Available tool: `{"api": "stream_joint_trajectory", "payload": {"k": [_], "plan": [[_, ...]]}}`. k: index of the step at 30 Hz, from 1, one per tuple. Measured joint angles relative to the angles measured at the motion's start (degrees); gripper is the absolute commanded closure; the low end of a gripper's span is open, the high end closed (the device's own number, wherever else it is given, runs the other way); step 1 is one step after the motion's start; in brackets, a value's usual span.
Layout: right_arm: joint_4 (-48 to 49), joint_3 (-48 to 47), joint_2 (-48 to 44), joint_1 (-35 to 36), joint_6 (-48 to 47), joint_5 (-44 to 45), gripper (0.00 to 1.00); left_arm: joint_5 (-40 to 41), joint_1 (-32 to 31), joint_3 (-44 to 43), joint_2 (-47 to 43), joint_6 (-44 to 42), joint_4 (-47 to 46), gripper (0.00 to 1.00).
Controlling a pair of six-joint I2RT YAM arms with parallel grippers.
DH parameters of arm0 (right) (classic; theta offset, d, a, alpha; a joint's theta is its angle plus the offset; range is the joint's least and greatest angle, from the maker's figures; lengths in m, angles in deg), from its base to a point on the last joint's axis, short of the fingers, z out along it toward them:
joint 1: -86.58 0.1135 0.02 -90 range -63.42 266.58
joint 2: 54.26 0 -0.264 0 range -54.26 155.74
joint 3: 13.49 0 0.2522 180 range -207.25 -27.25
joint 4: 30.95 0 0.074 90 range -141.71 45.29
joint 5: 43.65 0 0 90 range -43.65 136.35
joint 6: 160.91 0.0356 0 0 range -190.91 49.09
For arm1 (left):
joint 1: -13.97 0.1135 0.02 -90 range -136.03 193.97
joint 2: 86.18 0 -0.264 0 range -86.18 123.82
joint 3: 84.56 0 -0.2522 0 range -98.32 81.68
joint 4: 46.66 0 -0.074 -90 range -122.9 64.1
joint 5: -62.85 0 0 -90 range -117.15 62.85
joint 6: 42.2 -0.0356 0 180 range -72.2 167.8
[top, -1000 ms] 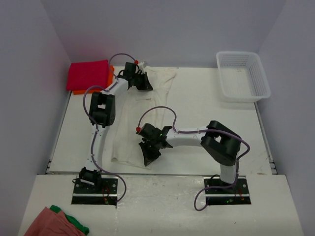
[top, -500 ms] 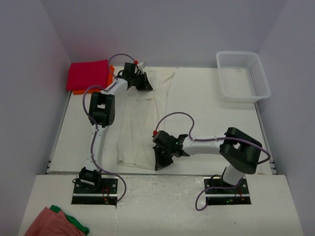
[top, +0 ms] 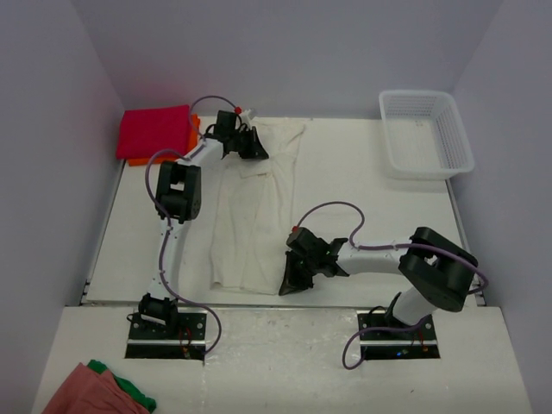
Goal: Fold and stack the t-shirts
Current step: Rotate the tshirt 90 degrees
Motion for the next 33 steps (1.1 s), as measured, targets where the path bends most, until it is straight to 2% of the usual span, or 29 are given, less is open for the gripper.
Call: {"api": "stream_joint_trajectory", "payload": {"k": [7, 13, 18, 25, 33], "plan": [[0.8, 5.9, -6.3, -5.4, 3.5, 1.8, 1.00, -0.2, -1.5, 0.0, 0.7, 1.6, -3.1, 1.00], [0.7, 6.8, -7.3, -7.5, 4.8, 2.3, 1.00, -1.0, -2.6, -0.2, 1.6, 3.6, -5.5, 1.00], [0.2, 8.3, -9.6, -8.4, 6.8, 4.2, 1.00, -1.0, -3.5, -1.0, 2.4, 5.0, -6.4, 1.00], [-5.2, 10.8, -15.9, -9.0, 10.1, 10.1, 1.00, -1.6, -4.1, -5.4, 5.2, 6.5, -6.4, 1.00], [-5.9, 12.8, -19.0, -9.0, 11.5, 11.5, 1.00, -1.7, -4.1, -5.3, 5.2, 7.0, -6.6, 1.00]]}}
